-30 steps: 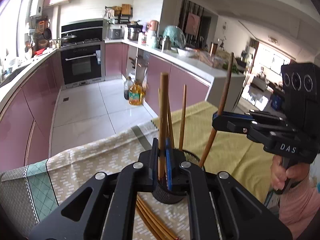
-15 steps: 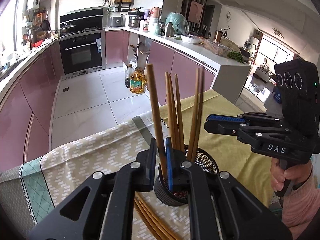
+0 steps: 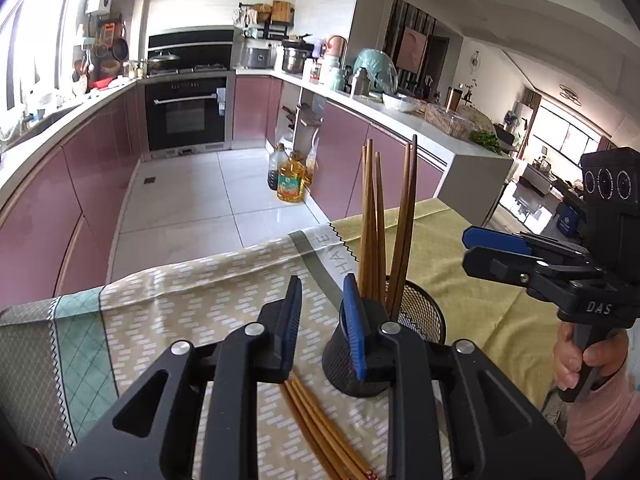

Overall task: Organize utensils
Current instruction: 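Open both tools and move them back over the chopsticks on the cloth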

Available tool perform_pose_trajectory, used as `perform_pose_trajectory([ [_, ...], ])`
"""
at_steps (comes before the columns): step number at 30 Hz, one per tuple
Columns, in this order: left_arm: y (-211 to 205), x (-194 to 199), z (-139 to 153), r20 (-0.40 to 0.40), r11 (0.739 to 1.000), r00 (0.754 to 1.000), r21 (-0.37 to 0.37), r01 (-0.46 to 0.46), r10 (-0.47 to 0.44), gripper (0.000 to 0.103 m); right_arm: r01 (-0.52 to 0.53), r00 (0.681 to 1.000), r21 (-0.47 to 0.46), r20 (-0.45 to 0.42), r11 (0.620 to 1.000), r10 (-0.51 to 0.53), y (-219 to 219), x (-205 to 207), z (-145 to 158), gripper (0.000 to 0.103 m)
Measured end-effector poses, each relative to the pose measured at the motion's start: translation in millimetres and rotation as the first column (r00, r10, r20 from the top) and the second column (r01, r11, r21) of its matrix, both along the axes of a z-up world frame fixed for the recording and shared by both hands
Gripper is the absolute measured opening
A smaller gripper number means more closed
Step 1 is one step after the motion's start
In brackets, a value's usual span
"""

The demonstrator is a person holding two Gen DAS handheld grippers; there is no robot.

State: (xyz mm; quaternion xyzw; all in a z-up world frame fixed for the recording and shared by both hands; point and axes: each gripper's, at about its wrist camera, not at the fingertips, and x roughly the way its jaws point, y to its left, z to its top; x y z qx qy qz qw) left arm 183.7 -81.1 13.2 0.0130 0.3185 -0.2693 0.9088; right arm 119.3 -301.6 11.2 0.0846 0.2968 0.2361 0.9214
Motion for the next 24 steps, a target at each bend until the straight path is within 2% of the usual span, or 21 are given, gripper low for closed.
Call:
perform_pose_trajectory([
  [4, 13, -22, -4, 0.034, 1.0, 0.999, 0.007, -0.016, 0.016, 0.03, -0.084, 0.996, -0.012, 0.017, 0.996, 0.084, 15, -23, -2, 0.048],
  [7, 26, -39, -11, 0.044, 0.999, 0.999, 0.019, -0.028, 0.028, 0.037, -0.14, 0.99, -0.012, -0.006, 0.99, 0.14, 29, -34, -12, 0.049],
  [9, 32, -48, -19, 0.036, 0.999, 0.999, 0.033, -0.037, 0.036, 0.038, -0.164, 0.986, -0.012, -0.036, 0.986, 0.164, 37, -38, -24, 0.049],
  [15, 47, -59, -60, -0.07, 0.997, 0.996, 0.068, -0.046, 0.051, 0.04, -0.195, 0.966, -0.015, -0.174, 0.981, 0.189, 61, -39, -71, 0.049],
  [21, 44, -62, -98, -0.159, 0.995, 0.986, 0.097, -0.036, 0.051, 0.04, -0.177, 0.958, -0.095, -0.244, 0.98, 0.149, 80, -37, -102, 0.049],
  [24, 40, -63, -111, -0.186, 0.993, 0.981, 0.113, -0.031, 0.052, 0.04, -0.17, 0.954, -0.096, -0.265, 0.981, 0.139, 81, -36, -110, 0.049],
])
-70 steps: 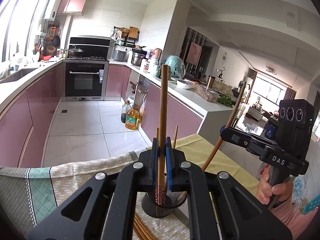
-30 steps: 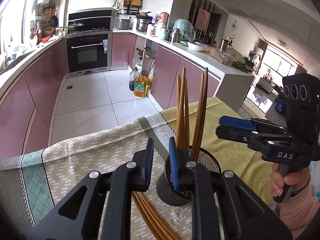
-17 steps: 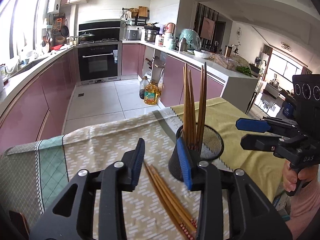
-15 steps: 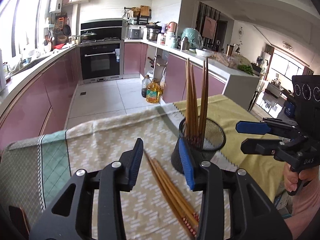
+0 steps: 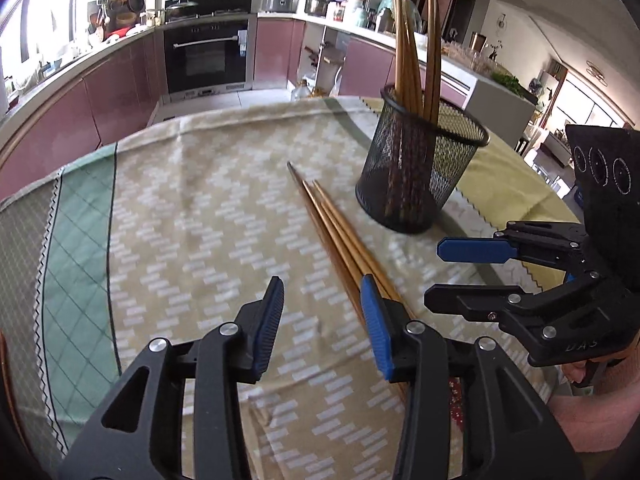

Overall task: Organize utensils
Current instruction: 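Open both tools and move them back over the chopsticks on the cloth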

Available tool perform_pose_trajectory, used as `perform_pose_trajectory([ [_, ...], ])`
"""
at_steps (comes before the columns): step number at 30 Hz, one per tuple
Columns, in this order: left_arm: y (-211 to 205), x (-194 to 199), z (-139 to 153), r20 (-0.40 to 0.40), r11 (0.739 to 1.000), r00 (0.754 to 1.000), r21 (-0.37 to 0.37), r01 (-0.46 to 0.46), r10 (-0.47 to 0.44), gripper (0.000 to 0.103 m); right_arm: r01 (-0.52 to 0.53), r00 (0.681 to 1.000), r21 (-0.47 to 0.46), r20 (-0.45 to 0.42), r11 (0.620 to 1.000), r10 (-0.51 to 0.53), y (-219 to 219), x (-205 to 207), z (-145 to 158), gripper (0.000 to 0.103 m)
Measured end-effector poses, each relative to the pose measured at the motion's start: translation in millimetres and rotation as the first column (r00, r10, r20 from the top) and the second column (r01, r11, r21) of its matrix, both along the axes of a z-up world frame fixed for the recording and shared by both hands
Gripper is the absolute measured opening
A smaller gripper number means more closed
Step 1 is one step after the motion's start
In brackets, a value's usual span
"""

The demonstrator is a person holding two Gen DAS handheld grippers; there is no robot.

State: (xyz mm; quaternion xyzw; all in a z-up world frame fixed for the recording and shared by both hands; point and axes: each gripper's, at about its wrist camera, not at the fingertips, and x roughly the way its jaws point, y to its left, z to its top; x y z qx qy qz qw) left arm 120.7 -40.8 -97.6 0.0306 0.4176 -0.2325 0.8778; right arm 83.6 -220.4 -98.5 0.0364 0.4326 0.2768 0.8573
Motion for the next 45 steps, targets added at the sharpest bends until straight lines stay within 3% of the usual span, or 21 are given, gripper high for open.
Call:
perform_pose_trajectory([
  [21, -20, 3, -15, -0.033, 0.998, 0.999, 0.068, 0.01, -0.008, 0.042, 0.02, 1.0, -0.015, -0.01, 1.0, -0.021, 0, -3, -8, 0.049],
  [29, -16, 0, -13, -0.033, 0.997, 0.999, 0.078, -0.012, 0.015, 0.034, 0.014, 1.0, -0.033, -0.005, 0.999, -0.015, 9, 1, -11, 0.048],
  [39, -10, -5, -15, -0.052, 0.998, 0.998, 0.055, -0.016, 0.019, 0.028, 0.008, 1.0, -0.107, 0.02, 0.994, -0.006, 17, -1, -14, 0.039],
  [45, -10, -3, -15, -0.055, 0.998, 0.998, 0.059, -0.012, 0.015, 0.03, 0.017, 1.0, -0.138, 0.017, 0.99, -0.014, 18, 0, -13, 0.033],
])
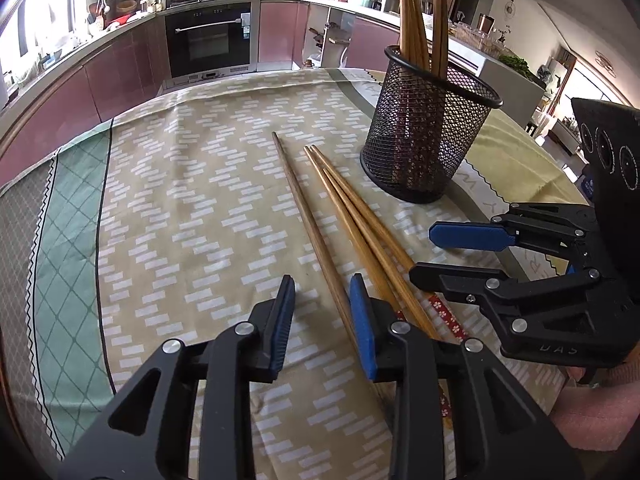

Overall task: Organize utensils
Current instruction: 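Open both tools and move them back over the chopsticks on the cloth, then close the left tool on a chopstick while the right tool grasps another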

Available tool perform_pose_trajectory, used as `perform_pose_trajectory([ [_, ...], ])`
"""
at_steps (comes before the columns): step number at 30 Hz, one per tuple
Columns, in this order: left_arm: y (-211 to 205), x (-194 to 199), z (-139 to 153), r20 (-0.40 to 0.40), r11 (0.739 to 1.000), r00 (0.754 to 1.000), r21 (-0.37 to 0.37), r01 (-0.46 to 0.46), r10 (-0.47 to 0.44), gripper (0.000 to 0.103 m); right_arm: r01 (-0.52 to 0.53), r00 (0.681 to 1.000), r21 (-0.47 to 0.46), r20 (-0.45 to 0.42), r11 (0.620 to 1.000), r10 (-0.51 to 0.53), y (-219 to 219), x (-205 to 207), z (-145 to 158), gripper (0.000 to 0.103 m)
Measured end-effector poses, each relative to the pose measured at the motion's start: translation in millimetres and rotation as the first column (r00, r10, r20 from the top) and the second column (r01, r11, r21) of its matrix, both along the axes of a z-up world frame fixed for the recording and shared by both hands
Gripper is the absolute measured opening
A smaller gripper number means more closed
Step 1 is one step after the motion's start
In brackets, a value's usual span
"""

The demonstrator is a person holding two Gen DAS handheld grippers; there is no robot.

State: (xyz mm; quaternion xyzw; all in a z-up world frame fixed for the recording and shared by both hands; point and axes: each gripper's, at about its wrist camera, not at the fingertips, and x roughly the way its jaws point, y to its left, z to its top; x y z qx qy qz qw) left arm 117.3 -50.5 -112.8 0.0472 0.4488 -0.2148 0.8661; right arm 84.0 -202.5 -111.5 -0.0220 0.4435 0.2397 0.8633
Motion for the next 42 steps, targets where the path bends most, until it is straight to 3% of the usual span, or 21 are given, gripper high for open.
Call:
perform_pose_trajectory([
  [11, -9, 23, -1, 0.019, 0.999, 1.0, 0.041, -0.017, 0.016, 0.03, 0.019, 1.0, -0.026, 0.012, 0.999, -0.019, 11, 15, -1, 0.024],
  [18, -9, 28, -1, 0.001, 0.999, 0.999, 0.003, -0.037, 0.037, 0.011, 0.05, 0.999, 0.015, -0.003, 0.999, -0.05, 1, 19, -3, 0.01],
  [24, -1, 22, -2, -0.017, 0.997, 0.998, -0.035, -0.069, 0.068, 0.008, 0.081, 0.996, 0.094, -0.044, 0.992, -0.077, -16, 17, -5, 0.006],
  [30, 9, 6, -1, -0.032, 0.995, 0.997, -0.075, -0.071, 0.068, 0.008, 0.056, 0.998, 0.142, -0.042, 0.988, -0.051, -26, 5, 2, 0.006],
  [39, 5, -14, -3, -0.044, 0.997, 0.999, -0.07, -0.012, 0.009, 0.009, -0.016, 0.998, 0.097, -0.055, 0.995, 0.021, -12, 0, 0, 0.006],
  [42, 1, -12, -3, -0.032, 0.999, 0.999, -0.048, 0.01, -0.012, 0.018, -0.019, 0.998, 0.072, -0.052, 0.997, 0.023, -9, 0, 1, 0.007],
])
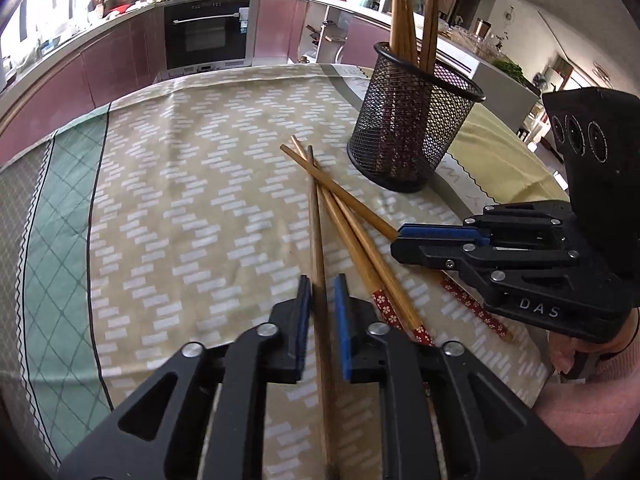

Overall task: Organize utensils
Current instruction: 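Close the left tool on a chopstick while the right tool grasps another, then lift the left tool's chopstick upright toward the cup while the right tool carries its own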

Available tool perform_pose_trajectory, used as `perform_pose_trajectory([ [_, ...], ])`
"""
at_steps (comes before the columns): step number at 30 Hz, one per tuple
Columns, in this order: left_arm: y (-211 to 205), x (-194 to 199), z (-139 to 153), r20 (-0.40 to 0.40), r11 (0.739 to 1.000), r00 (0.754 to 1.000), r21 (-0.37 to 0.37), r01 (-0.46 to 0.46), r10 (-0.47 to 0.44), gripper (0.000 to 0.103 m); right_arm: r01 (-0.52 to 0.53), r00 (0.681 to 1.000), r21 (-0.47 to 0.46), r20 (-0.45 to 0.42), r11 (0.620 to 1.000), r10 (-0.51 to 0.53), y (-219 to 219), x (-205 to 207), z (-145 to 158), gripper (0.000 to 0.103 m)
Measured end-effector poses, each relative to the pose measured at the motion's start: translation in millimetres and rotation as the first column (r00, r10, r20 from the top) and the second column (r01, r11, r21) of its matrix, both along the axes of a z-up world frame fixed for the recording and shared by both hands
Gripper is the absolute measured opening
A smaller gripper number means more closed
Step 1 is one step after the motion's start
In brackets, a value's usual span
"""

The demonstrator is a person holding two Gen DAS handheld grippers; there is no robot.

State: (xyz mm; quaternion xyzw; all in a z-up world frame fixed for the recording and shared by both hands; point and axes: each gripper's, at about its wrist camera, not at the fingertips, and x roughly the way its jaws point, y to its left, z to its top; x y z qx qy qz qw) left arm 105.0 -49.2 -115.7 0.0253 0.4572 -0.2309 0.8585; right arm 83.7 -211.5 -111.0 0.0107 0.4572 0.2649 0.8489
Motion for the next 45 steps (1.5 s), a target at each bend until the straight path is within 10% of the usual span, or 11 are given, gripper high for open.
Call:
perform_pose_trajectory([
  [17, -13, 35, 0, 0.017, 0.999, 1.0, 0.052, -0.007, 0.006, 0.009, 0.002, 1.0, -0.013, 0.016, 1.0, -0.002, 16, 22, 0, 0.006],
  [45, 22, 4, 90, 0.144, 0.976, 0.989, -0.21, 0.061, -0.031, 0.007, 0.047, 0.98, 0.216, 0.177, 0.975, -0.087, -49, -9, 76, 0.006],
])
